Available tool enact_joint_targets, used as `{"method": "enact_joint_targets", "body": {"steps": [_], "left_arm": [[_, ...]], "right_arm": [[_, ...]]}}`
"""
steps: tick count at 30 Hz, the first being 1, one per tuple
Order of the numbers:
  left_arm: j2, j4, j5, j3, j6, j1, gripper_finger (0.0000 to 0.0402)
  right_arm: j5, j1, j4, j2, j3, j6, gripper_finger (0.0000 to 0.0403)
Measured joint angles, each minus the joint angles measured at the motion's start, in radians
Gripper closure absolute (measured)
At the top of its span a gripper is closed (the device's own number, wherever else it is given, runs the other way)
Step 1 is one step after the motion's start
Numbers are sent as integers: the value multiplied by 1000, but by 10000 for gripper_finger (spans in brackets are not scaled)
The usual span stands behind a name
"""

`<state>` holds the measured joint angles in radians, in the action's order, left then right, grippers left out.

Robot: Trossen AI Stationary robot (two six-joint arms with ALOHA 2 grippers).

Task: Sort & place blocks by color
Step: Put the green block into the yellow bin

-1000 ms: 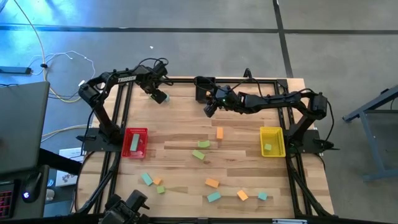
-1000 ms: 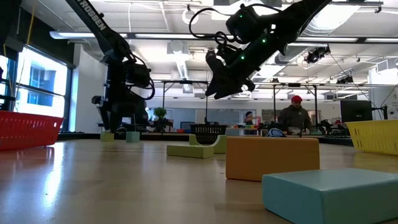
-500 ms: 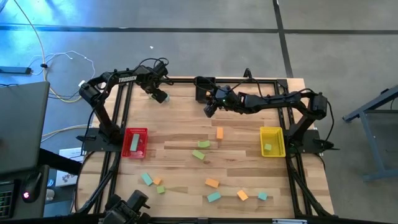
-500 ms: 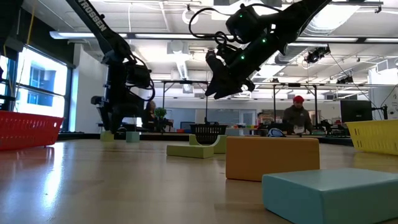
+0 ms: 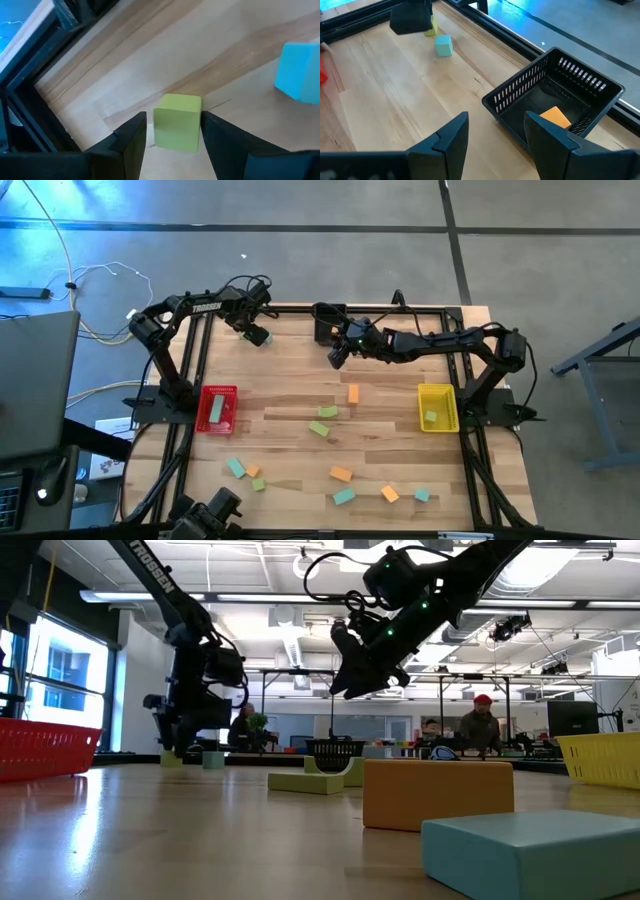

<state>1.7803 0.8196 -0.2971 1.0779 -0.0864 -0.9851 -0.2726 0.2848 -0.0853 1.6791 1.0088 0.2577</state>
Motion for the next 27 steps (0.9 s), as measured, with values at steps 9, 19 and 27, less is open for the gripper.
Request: {"method": "enact_joint_targets", "body": {"steps": [9,19,27], "left_arm": [[68,30,-26,37,-15,21,229],[105,54,-38,49,-15,57,229],[102,102,-36,51,20,62,284]], "right_arm": [[-1,-14,0,0,0,-3,224],[-9,-18,34,0,0,-4,224],[-3,-18,46,0,0,7,224]]}}
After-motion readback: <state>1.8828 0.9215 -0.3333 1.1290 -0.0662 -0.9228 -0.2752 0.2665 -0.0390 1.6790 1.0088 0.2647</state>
